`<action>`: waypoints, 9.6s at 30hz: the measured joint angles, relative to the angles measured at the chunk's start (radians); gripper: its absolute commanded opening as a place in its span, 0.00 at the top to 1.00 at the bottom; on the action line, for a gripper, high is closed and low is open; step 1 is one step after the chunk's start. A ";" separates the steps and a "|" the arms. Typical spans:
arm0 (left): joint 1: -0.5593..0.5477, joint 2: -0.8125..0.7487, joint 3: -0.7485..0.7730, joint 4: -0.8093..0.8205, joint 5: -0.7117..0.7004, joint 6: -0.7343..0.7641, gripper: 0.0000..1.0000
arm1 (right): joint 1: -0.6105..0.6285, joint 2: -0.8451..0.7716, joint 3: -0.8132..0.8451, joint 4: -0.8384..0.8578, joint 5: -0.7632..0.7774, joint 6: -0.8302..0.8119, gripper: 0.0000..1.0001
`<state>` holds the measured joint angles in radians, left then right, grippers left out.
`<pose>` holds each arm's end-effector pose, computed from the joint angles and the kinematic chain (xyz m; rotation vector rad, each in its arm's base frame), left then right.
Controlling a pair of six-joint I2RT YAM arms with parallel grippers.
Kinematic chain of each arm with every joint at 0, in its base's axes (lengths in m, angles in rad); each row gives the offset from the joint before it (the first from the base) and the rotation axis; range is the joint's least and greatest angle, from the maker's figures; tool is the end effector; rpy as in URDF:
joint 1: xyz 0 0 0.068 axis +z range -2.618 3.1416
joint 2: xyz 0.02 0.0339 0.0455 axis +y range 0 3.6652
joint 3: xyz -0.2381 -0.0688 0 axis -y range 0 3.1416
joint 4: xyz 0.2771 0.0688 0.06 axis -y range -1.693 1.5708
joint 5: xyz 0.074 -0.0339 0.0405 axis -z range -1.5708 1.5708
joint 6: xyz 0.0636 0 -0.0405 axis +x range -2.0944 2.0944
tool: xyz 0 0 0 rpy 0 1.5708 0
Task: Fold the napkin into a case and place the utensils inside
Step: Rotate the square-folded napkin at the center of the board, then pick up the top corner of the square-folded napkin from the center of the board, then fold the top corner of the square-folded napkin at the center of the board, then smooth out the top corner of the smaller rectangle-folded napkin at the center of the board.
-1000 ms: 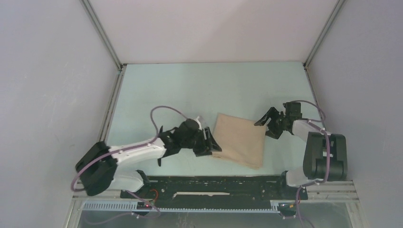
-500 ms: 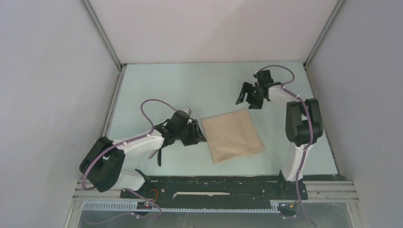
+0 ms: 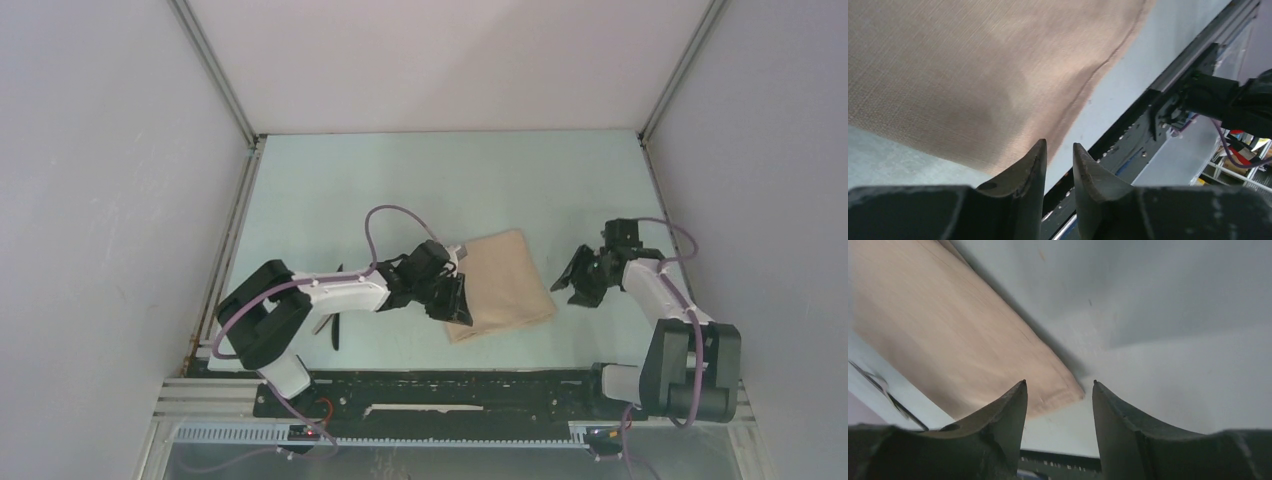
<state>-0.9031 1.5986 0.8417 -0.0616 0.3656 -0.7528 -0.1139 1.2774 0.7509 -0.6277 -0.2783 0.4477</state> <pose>0.2053 -0.2971 0.1075 0.3953 2.6507 -1.1118 0.2758 -0.0140 0.1305 0.6811 2.6541 0.4744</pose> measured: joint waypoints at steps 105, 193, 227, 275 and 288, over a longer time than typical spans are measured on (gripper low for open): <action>0.177 -0.750 -0.422 -0.206 -0.435 -0.060 0.30 | 0.666 0.790 0.619 0.293 -0.256 0.099 1.00; 0.409 0.292 0.181 0.037 -0.052 -0.095 0.93 | 0.118 0.612 0.414 0.419 -0.408 0.079 0.30; 0.417 0.314 0.198 0.042 -0.027 -0.115 1.00 | 0.665 0.585 -0.173 1.413 -0.535 0.658 0.30; 0.426 0.299 0.185 0.047 -0.059 -0.111 1.00 | 0.795 0.383 -0.424 1.485 -0.480 0.703 0.29; 0.432 0.299 0.185 0.047 -0.057 -0.111 1.00 | 0.848 0.353 -0.350 1.255 -0.386 0.564 0.30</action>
<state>-0.4713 1.8980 1.0271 -0.0147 0.3084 -0.8642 0.7341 1.6302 0.4007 0.6273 -0.6647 1.0115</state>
